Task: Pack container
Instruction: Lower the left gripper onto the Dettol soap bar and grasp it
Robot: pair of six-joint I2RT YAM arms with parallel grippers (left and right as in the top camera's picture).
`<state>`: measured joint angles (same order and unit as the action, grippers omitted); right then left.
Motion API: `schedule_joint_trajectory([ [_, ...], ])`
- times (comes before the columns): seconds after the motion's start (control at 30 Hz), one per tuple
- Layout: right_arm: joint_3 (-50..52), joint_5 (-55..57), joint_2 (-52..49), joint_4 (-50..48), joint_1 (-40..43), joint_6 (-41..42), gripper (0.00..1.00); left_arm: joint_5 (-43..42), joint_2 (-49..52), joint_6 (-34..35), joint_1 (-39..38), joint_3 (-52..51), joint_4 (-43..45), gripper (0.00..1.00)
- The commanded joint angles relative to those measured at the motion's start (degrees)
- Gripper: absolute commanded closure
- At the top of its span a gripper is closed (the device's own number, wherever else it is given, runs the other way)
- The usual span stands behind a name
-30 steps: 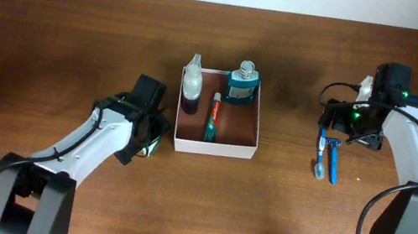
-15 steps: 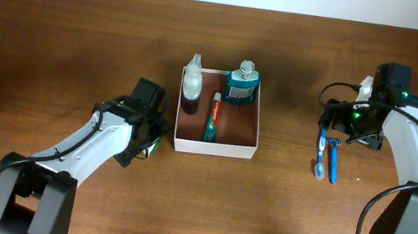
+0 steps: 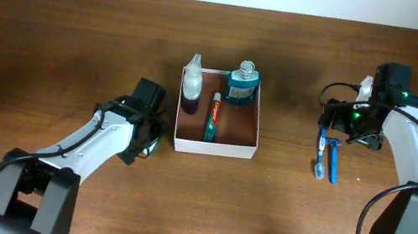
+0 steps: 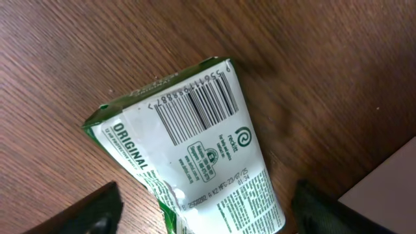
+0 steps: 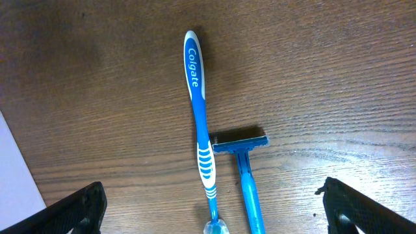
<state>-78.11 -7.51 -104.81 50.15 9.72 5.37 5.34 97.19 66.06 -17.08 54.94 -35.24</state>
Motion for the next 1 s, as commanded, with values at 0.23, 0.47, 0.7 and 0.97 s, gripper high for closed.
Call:
schedule_joint_trajectory([
  [0.23,-0.6,0.3,1.3,0.0,0.1,-0.5,0.01,3.0,0.7,0.3,0.4,-0.7,-1.0,0.28],
  [0.47,-0.6,0.3,1.3,0.0,0.1,-0.5,0.01,3.1,3.2,0.3,0.4,-0.7,-1.2,0.14],
  [0.7,-0.6,0.3,1.3,0.0,0.1,-0.5,0.01,3.1,3.5,0.3,0.6,-0.7,-0.7,0.49],
  [0.97,-0.6,0.3,1.3,0.0,0.1,-0.5,0.01,3.0,1.2,-12.1,5.0,1.9,-3.0,0.63],
])
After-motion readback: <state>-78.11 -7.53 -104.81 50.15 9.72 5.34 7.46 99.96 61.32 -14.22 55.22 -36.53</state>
